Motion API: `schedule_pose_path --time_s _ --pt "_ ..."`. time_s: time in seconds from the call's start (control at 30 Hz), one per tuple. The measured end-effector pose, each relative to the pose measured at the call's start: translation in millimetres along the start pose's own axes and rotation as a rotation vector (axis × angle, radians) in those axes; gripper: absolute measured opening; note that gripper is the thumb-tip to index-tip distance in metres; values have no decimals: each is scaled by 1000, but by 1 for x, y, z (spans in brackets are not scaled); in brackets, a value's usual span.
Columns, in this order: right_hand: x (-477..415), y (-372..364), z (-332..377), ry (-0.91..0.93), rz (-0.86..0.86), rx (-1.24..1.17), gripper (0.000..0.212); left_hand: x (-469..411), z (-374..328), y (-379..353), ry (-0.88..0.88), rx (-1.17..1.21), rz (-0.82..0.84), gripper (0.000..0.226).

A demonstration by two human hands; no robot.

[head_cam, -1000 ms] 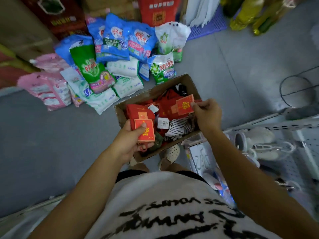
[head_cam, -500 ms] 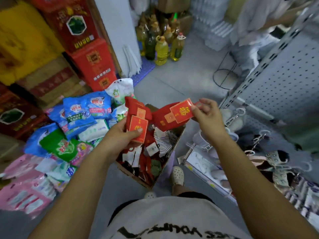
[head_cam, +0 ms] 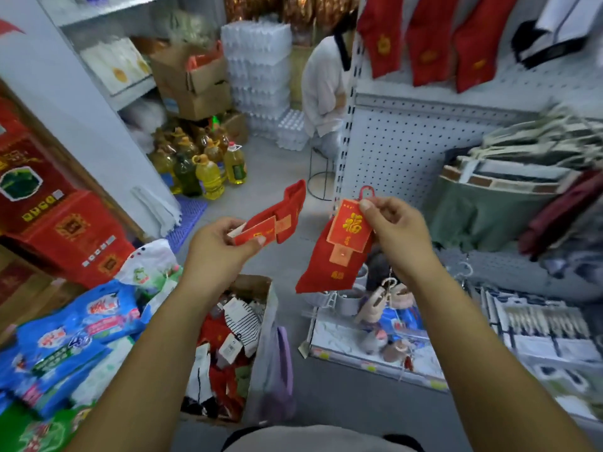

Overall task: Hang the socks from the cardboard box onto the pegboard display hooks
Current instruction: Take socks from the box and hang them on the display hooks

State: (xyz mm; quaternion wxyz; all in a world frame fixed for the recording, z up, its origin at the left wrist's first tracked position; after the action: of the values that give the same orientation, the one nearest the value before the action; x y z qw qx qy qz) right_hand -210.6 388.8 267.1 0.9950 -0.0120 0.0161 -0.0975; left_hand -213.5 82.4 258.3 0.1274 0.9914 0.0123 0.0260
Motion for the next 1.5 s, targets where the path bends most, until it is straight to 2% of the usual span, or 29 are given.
schedule_pose_path --time_s 0.1,0.23,0.37,0.5,0.67,0.77,0.87,1.07,1.17,1.33,1.5 --pt "4 56 24 38 -51 -41 8 -7 -42 -52 -103 -49 40 18" --pt "8 132 67 101 -81 -18 14 -5 -96 -131 -169 39 110 17" --pt "17 219 109 185 -153 21 14 7 -160 -212 -297 91 212 29" --pt "31 303 144 228 -246 4 9 21 -213 -286 -348 180 273 19" --pt "58 406 182 273 -413 -31 17 37 -272 -385 -332 321 386 18" --pt "75 461 190 260 -496 -95 21 45 -292 -450 -192 420 524 15" --pt "87 504 189 195 -535 -163 35 57 -310 -516 -86 468 683 17" --pt "98 578 197 166 -661 -132 51 76 -345 -630 -100 443 892 13" --pt "105 614 208 190 -744 -116 47 79 -365 -677 -141 399 976 17" --pt "121 669 224 236 -908 -70 55 85 -393 -751 -174 315 1112 19" --pt "130 718 218 273 -1026 -66 36 84 -403 -803 -190 297 1105 16"
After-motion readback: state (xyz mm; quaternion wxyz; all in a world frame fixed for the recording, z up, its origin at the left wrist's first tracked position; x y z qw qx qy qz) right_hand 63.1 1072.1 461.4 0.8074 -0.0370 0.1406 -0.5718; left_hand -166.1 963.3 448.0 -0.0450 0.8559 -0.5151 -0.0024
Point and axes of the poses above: each hand's wrist, its own x-axis away from the middle knuckle, its own y-axis out of the back of the hand, z = x × y, the point moved 9 cm from there along -x, towards the middle knuckle, and after that the axes turned 4 degrees about z, right-handed, at the moved point
